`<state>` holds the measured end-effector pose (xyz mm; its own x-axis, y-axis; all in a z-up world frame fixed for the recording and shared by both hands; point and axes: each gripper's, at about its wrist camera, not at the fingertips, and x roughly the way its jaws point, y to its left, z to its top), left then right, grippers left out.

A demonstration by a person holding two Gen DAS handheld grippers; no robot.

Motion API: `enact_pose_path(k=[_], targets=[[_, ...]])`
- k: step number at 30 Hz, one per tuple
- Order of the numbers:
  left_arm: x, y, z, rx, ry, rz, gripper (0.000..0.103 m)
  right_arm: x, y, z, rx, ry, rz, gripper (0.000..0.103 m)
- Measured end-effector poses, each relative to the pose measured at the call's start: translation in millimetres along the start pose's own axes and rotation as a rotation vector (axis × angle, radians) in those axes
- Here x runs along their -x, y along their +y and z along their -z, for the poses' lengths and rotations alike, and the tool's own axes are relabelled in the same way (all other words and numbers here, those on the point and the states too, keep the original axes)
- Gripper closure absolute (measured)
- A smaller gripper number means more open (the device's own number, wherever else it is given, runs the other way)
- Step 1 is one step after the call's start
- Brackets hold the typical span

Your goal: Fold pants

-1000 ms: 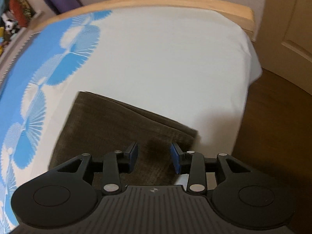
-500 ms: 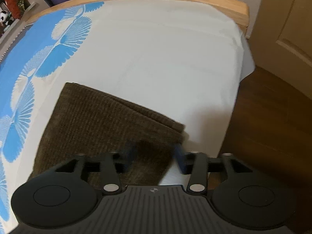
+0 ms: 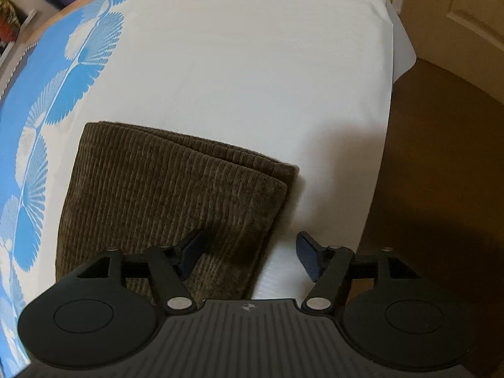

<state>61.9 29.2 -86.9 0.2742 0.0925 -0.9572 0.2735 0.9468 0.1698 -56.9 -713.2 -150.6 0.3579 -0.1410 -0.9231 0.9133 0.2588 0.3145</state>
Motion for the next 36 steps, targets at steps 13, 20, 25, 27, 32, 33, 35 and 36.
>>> enact_pose_path(k=[13,20,25,27,32,33,35,36], targets=[[12.2,7.8,7.7,0.019,-0.028,-0.001,0.06,24.8,11.4,6.7,-0.019,-0.1,-0.075,0.092],[17.6,11.4,10.6,0.027,-0.04,-0.011,0.06,76.1,58.3,28.2,0.142,-0.293,-0.183,0.093],[21.0,13.1,11.7,0.034,-0.046,-0.012,0.06,148.3,149.4,132.5,0.687,-0.602,-0.402,0.093],[22.0,13.6,12.2,0.037,-0.048,-0.014,0.06,164.3,172.0,187.5,0.869,-0.641,-0.509,0.093],[23.8,18.4,14.3,0.055,-0.051,-0.01,0.06,171.3,199.2,336.3,1.288,-0.554,-0.712,0.093],[24.4,19.4,15.2,0.058,-0.052,-0.008,0.06,167.5,200.3,365.1,1.373,-0.51,-0.737,0.092],[24.4,21.6,16.6,0.061,-0.05,-0.006,0.06,152.6,199.5,423.2,1.575,-0.379,-0.758,0.091],[24.0,22.2,16.7,0.06,-0.049,-0.007,0.06,142.4,196.6,450.3,1.675,-0.288,-0.751,0.086]])
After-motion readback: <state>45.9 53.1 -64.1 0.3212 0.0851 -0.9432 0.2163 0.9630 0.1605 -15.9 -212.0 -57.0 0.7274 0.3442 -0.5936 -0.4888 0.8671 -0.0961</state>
